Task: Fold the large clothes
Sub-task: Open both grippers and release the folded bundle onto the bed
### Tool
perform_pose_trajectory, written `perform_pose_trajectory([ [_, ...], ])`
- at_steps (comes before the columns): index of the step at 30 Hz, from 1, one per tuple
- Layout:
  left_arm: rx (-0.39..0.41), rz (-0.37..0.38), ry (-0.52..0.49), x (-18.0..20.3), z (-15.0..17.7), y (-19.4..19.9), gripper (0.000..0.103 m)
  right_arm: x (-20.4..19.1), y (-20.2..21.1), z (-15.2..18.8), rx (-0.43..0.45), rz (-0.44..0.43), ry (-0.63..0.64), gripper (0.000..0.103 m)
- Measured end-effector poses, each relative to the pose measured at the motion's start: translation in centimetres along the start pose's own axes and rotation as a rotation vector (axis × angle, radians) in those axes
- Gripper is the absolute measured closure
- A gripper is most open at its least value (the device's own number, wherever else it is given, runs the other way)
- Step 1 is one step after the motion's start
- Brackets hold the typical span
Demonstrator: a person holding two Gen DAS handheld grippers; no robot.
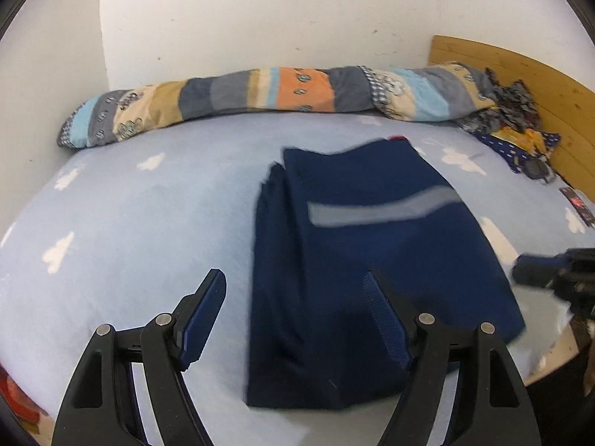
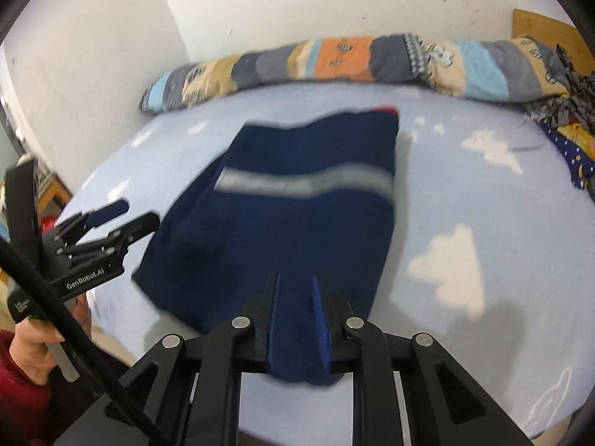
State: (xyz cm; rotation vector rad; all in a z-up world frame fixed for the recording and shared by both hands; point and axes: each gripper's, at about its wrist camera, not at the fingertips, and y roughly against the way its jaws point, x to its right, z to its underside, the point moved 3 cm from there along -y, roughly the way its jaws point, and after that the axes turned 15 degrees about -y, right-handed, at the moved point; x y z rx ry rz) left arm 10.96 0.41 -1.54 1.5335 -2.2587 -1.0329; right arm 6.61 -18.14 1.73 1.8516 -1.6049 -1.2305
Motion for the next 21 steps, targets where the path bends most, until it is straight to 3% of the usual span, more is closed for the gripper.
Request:
perform_pose_trajectory([
  [4, -0.027, -0.007, -0.049, 1.9, 1.6, -0.8, 0.027, -0.5, -1.7, 2.5, -0.059, 0.032, 0.018, 0.083],
  [6, -0.101, -0.012, -0.082, 2.9, 2.8, -2.8, 0.027, 0.0, -3.1, 3.1, -0.087, 0.079, 0.008, 0.083],
  [8, -0.192, -0.025, -0.092, 3.3, 4.3, -5.3, 0.02, 0.3, -4.1, 3.1, -0.112, 0.075, -0.012, 0.083],
  [10, -0.194, -0.042, -0.067, 3.0, 4.5, -5.7, 0.011, 0.9, -5.2, 3.0, -0.147, 0.058, -0.055, 0.083],
  [13, -0.216, 0.0, 0.015, 1.8, 4.7, -5.9, 0.009, 1.6, -5.6, 2.6, -0.162, 0.035, -0.096, 0.083],
  [15, -0.205, -0.005, 0.044, 1.1, 4.1, -5.0, 0.011, 1.5, -4.9, 2.0, -0.169, 0.015, -0.098, 0.083],
  [18, -0.112, -0.045, 0.036, 0.4, 1.8, -2.6, 0.011, 1.4, -2.2, -0.4, -0.087, -0.061, -0.119, 0.083],
  [21, -0.002, -0.096, 0.007, -0.8, -2.7, -1.4, 0.011, 1.7, -1.2, -4.2, -0.002, -0.033, -0.108, 0.081],
])
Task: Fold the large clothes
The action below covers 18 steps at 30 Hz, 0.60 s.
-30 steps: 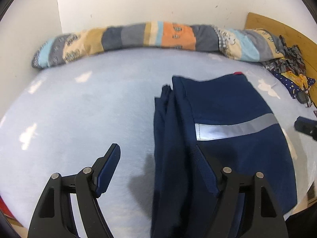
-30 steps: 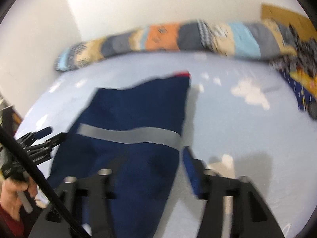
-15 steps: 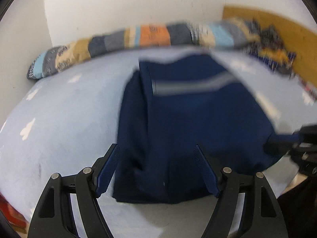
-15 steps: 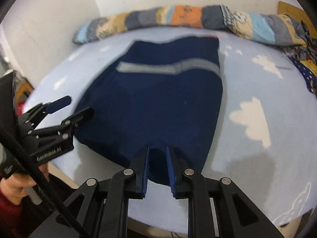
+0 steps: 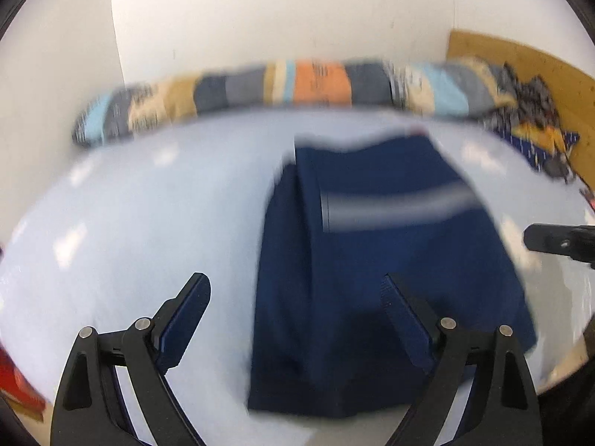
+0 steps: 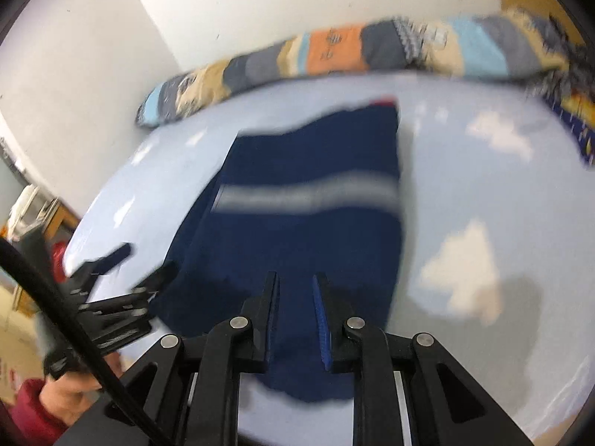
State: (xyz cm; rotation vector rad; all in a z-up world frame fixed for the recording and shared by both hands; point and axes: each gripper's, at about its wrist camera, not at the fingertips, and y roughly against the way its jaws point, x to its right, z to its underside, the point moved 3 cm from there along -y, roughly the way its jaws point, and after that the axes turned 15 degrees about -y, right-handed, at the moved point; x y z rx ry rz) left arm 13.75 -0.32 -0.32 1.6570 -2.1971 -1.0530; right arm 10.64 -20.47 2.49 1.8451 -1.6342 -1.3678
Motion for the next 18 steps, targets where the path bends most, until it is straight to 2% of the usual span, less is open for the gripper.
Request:
perform_pose_trajectory([
  [4, 0.029, 0.017, -0.034, -0.9, -5.4, -3.2, 0.011, 0.7, -2.9, -6.4, 0.029, 0.042, -0.014, 0.08],
  [6, 0.005, 0.023, -0.054, -0.9, -6.9, -5.7, 0.011, 1.1, -4.9, -9.2, 0.046, 0.046, -0.018, 0.079],
  [8, -0.029, 0.063, -0.05, -0.9, -8.3, -9.3, 0.011, 1.0, -7.2, -11.1, 0.053, 0.075, -0.005, 0.079],
  [11, -0.099, 0.092, -0.03, -0.8, -8.4, -13.7, 0.011, 0.8, -11.2, -13.1, 0.008, 0.094, 0.013, 0.079],
  [13, -0.199, 0.09, -0.005, -1.0, -7.4, -16.7, 0.011, 1.5, -13.6, -14.2, -0.017, 0.121, -0.01, 0.079],
  [15, -0.261, 0.142, 0.042, -1.2, -6.3, -18.8, 0.009, 2.4, -15.5, -14.3, -0.069, 0.149, -0.033, 0.079],
  [18, -0.264, 0.157, 0.079, -1.6, -6.1, -19.4, 0.006, 3.6, -18.5, -13.6, -0.137, 0.17, -0.051, 0.079],
])
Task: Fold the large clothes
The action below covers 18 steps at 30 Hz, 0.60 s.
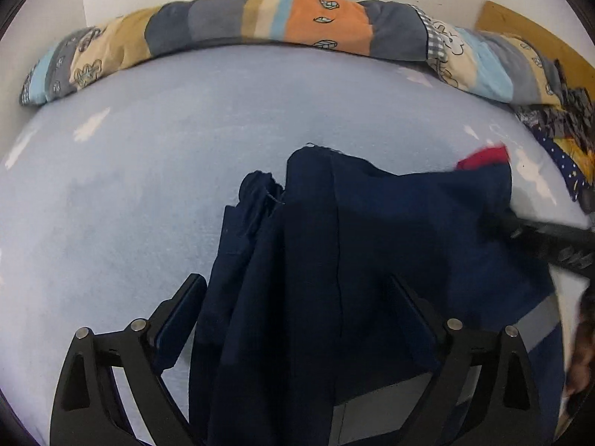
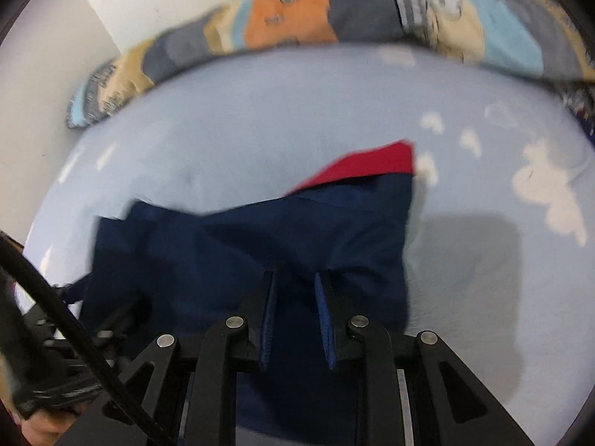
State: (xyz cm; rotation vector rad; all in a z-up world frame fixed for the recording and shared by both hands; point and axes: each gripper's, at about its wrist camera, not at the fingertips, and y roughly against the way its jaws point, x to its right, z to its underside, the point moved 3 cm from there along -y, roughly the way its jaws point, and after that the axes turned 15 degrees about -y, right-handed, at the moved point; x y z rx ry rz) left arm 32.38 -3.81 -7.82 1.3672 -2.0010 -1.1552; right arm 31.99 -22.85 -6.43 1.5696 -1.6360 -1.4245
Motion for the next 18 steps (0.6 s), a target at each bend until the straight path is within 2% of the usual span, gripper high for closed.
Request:
perform_pose_trajectory([
  [3, 0.021, -0.043, -0.027, 0.6, -0.1, 0.7, 0.007, -0.6, -0.1, -0.1, 0.012, 0.036, 0.038, 0.079],
  [6, 0.067, -0.066, -0.057, 1.2, -0.2, 2.6, 0.007, -1.3, 3.0, 0.1, 0.075, 0.023, 0.057, 0.079],
  [9, 0.108, -0.046, -0.073, 1.8, -0.1, 5.2, 0.007, -1.3, 6.9, 1.1, 0.11, 0.002, 0.08, 0.079],
  [12, 0.13, -0.037, -0.128, 3.1, 0.9, 7.3, 0.007, -0.3, 8.7, 3.5, 0.088, 0.015, 0.099, 0.079],
  [15, 0.107, -0.047, -0.19, 4.2, 2.4, 7.1, 0.007, 0.6, 7.9, 6.5, 0.037, 0.056, 0.144, 0.079],
  [18, 0.04, -0.07, -0.224, 4.9, 3.8, 4.8, 0.006, 1.1, 6.7, 7.2, 0.032, 0.081, 0.148, 0.078],
])
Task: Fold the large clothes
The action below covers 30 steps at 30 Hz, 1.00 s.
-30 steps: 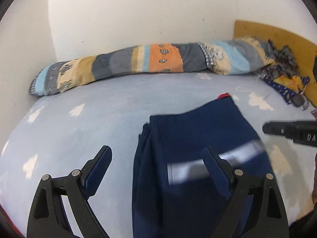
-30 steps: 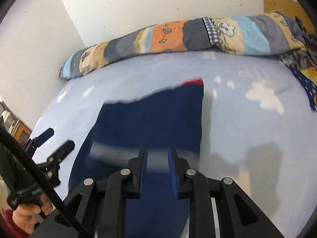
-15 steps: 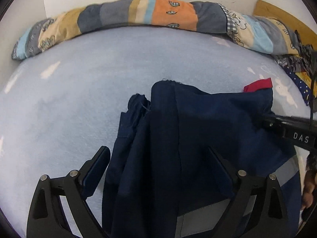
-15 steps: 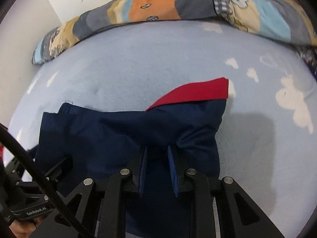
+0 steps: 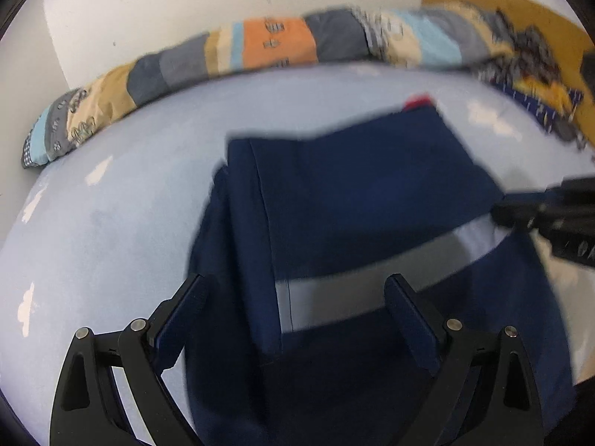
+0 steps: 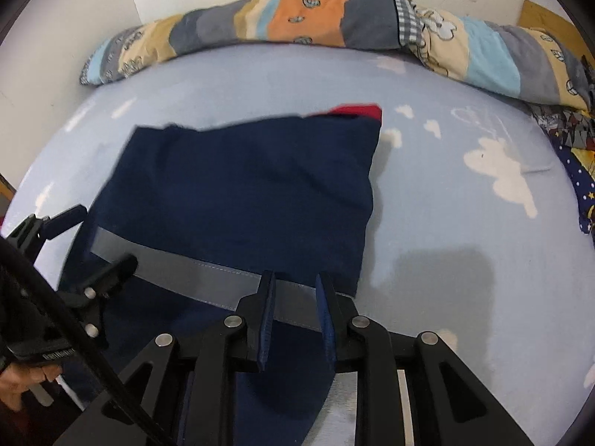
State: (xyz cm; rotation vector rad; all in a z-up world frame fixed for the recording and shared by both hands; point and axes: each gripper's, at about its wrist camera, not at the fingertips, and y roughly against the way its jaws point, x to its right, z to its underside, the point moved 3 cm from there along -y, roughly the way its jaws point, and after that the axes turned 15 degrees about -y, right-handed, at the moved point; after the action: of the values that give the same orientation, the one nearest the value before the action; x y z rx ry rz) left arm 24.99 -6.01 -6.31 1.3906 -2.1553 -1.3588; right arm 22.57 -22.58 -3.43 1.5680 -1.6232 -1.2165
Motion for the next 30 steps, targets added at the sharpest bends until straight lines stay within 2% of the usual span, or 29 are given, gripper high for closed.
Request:
perform_pose_trajectory([
  [4, 0.004, -0.031, 0.007, 0.3, 0.5, 0.3, 0.006, -0.5, -1.1, 0.1, 0.007, 0.031, 0.012, 0.078],
  [8, 0.049, -0.038, 0.088, 0.3, 2.4, 3.5, 0.006, -0.4, 2.0, 1.4, 0.064, -0.017, -0.031, 0.078],
  [12, 0.097, -0.088, 0.121, 1.5, 4.9, 6.7, 0.006, -1.6, 5.7, 5.2, 0.095, -0.05, -0.008, 0.074],
  [15, 0.112, -0.096, 0.153, 3.0, 7.0, 8.1, 0.006, -1.8, 6.9, 9.3, 0.072, -0.088, -0.039, 0.073],
  [20, 0.081, -0.089, 0.174, 4.6, 9.5, 7.0, 0.006, -2.0, 6.5, 14.0, 0.068, -0.039, -0.026, 0.069],
  [25, 0.083, -0.095, 0.166, 4.8, 9.9, 6.4, 0.004, -1.4, 3.8, 14.3, 0.024, -0.039, -0.047, 0.068],
  [30, 0.115, -0.124, 0.143, 5.2, 10.5, 6.4, 0.004, -1.8, 3.4, 14.8, 0.038, -0.008, -0.01, 0.068],
])
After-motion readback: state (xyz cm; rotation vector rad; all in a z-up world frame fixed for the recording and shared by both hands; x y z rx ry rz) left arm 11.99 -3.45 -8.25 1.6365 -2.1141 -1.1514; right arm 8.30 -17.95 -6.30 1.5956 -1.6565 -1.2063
